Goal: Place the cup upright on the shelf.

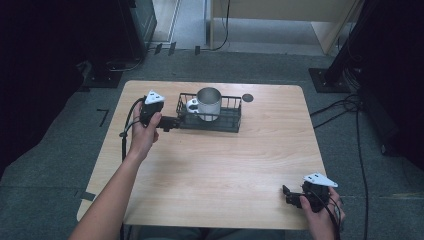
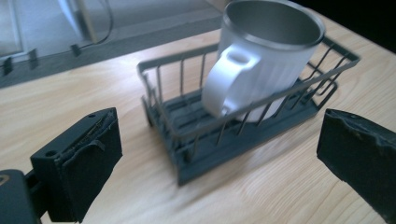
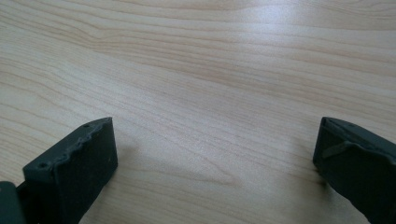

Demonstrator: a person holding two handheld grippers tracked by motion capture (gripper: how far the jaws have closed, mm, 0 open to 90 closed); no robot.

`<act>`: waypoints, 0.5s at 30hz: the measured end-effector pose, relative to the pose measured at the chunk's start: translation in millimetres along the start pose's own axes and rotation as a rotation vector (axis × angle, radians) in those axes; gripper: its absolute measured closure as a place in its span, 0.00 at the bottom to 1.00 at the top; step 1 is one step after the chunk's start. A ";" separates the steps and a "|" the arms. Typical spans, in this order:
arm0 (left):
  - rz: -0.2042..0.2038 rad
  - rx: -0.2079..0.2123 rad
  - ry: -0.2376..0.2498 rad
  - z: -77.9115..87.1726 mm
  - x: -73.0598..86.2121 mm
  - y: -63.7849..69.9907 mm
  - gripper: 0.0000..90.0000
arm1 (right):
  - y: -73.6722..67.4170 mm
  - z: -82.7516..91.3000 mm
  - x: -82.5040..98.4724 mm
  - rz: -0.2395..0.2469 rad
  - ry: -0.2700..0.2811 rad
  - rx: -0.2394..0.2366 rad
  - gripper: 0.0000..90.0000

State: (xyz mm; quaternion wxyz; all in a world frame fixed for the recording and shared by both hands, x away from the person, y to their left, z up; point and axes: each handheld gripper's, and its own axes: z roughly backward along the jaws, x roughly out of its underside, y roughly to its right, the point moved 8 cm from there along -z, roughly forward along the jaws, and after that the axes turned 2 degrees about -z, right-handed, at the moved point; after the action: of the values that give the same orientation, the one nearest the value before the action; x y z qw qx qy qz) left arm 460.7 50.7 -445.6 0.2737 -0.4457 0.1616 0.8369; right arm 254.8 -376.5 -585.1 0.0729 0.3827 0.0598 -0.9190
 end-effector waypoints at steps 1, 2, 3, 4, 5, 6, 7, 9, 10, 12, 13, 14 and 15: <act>0.003 -0.011 -0.002 2.2 4.3 -0.5 0.01 | 0.0 0.0 -0.1 -0.001 0.000 0.000 0.00; 0.007 -0.017 -0.003 4.4 8.6 -0.5 0.01 | 0.0 0.0 -0.1 0.000 0.001 0.000 0.00; 0.007 -0.019 -0.007 6.9 12.8 -0.7 0.01 | -0.1 0.0 0.0 -0.001 0.000 0.000 0.00; 0.011 -0.019 -0.007 9.3 16.5 -0.3 0.01 | 0.0 -0.1 -0.1 0.000 0.001 0.000 0.00; 0.011 -0.023 -0.008 11.8 20.1 -0.3 0.01 | 0.0 0.0 -0.1 0.000 0.001 0.000 0.00; 0.013 -0.026 -0.008 14.1 23.3 0.0 0.01 | -0.1 0.0 0.0 -0.001 0.000 0.000 0.00; 0.019 -0.026 -0.004 17.1 26.9 0.4 0.01 | -0.1 0.0 -0.1 -0.001 0.000 0.000 0.00; 0.029 -0.029 0.000 21.5 31.3 0.7 0.01 | -0.1 -0.1 -0.1 -0.002 0.001 0.000 0.00; 0.033 -0.030 0.001 24.3 33.9 0.9 0.01 | 0.0 -0.1 -0.1 -0.001 0.001 0.000 0.00; 0.038 -0.035 0.004 29.4 38.8 0.8 0.01 | 0.0 -0.1 -0.1 0.000 0.001 0.000 0.00; 0.042 -0.041 0.004 31.5 41.6 0.7 0.01 | -0.1 -0.1 -0.1 -0.001 0.001 0.000 0.00; 0.046 -0.043 0.003 33.8 44.6 0.6 0.01 | 0.0 -0.1 -0.1 -0.001 0.001 0.000 0.00; 0.050 -0.042 0.006 36.3 48.3 0.9 0.01 | -0.1 0.0 -0.1 -0.001 0.000 0.000 0.00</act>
State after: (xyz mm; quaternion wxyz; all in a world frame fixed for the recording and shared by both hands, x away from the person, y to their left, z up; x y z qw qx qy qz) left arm 414.4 83.8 -465.9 0.2427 -0.4497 0.1559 0.8453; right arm 254.8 -376.5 -585.1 0.0725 0.3829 0.0600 -0.9190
